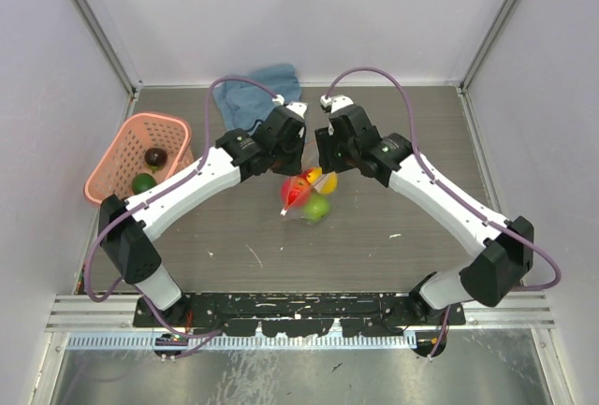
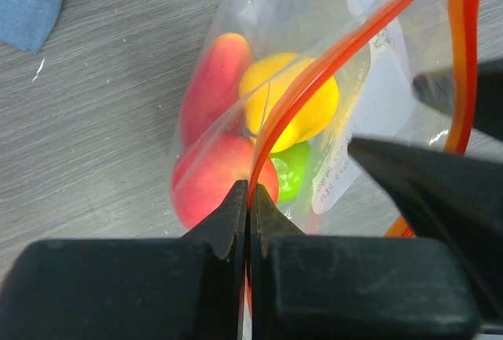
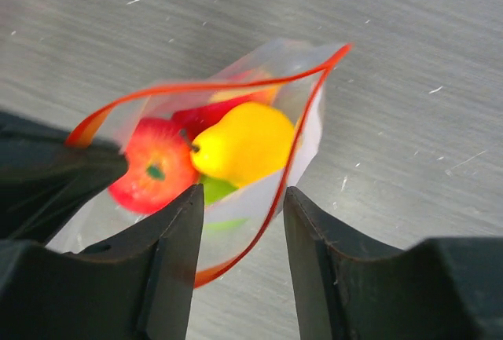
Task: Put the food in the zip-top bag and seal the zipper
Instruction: Adjust the zipper food storage bag at the center of the board.
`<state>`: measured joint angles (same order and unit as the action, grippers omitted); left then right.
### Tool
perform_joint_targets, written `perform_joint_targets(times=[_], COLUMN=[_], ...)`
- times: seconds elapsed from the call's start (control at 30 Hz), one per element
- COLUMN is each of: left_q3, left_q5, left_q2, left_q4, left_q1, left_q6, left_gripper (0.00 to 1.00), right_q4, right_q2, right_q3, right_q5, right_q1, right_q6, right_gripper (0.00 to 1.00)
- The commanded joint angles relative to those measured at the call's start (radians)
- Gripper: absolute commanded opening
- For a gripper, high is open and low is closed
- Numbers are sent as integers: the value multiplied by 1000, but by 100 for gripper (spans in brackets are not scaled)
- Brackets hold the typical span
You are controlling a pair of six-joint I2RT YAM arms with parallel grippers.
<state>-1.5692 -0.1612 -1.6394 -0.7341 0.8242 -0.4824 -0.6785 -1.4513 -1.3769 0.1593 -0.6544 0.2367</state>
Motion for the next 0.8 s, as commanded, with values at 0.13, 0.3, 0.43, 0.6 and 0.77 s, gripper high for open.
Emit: perform_joint_targets(times=[0.13, 0.3, 0.43, 0.6, 0.77], left_q3=[-35, -35, -32, -18, 10], left_q5=[-34, -49, -57, -63, -76], left_q2=[37, 43, 49, 66, 88], left_q4=[-3, -3, 1, 14, 37], left_q1=[-2, -1, -1, -2, -2], left_q6=[-43, -52, -62, -84, -108], left_gripper=[0, 0, 0, 0, 0], right_q4=[89, 96, 101, 144, 246], right_q2=[123, 152, 191, 233, 237], right_q3=[115, 146, 195, 256, 298], right_q5=[-8, 98, 156, 143, 72], right_q1=[-99, -167, -173, -174, -174], right_q6=[187, 276, 350, 426, 458], right_gripper=[55, 58, 65, 66, 63])
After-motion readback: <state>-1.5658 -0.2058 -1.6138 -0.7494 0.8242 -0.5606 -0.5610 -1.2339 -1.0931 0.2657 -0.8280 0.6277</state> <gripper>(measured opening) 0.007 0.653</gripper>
